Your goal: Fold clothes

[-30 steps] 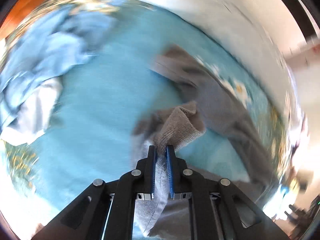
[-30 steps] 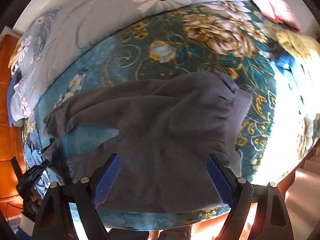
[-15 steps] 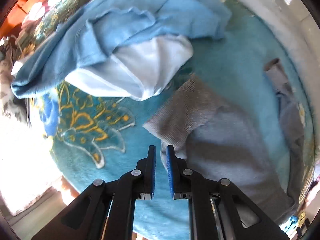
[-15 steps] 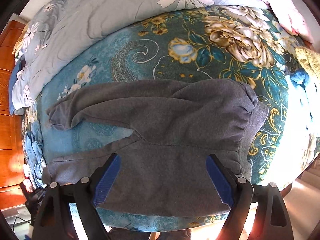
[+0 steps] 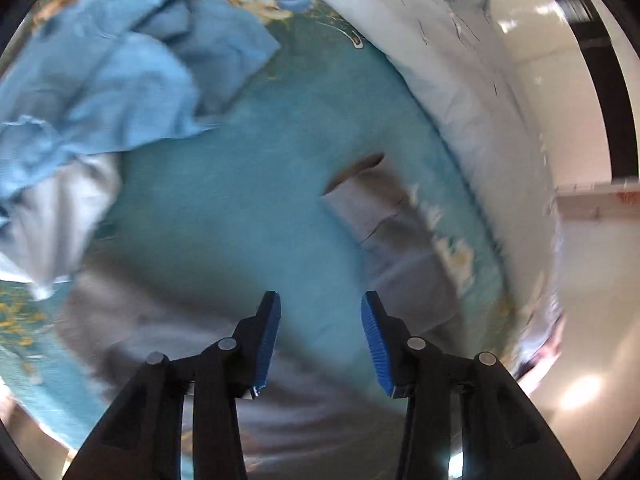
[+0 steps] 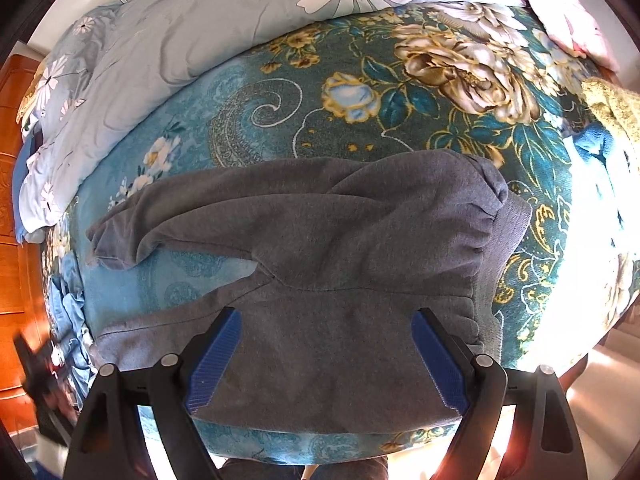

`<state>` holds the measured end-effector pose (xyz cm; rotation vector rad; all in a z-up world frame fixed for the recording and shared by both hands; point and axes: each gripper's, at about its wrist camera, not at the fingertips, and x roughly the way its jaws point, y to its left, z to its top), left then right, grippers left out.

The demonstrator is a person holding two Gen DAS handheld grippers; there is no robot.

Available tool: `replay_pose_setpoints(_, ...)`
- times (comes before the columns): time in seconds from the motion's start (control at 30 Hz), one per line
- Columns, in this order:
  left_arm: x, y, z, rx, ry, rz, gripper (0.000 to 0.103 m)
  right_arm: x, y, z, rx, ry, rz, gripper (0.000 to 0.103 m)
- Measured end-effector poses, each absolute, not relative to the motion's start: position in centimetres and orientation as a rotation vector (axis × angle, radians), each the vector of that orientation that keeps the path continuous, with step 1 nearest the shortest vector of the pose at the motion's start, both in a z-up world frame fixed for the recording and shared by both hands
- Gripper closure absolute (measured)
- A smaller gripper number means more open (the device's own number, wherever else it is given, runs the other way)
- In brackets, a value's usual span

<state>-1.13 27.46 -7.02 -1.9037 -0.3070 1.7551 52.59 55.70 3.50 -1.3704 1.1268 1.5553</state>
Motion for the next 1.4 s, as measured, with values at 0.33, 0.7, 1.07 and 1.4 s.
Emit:
replay_pose_setpoints(0.33, -2.9, 35.1, -12.9, -2.033, -0.488, 1.769, 0.058, 54.5, 57.8, 3.6, -1.343, 1.128, 1.511, 0.013)
replay_pose_setpoints(0.7, -4.0, 39.2, -9.8, -1.859, -0.403, 1.872, 0.092, 55.2, 59.3, 2.6, -1.312, 1.134, 1.461, 0.012)
replay_pose_setpoints(1.07, -7.0, 33.3, -7.0, -1.795, -0.349, 2.002, 0.092, 53.4, 60.5, 1.6, -1.338, 1.132, 1.495, 0.012)
replay_pose_setpoints(1.4, -5.4, 30.6, -10.0, -1.917, -0.353, 1.985, 0.092, 50.0, 64.9, -1.0, -1.469, 1.077, 1.58, 0.016)
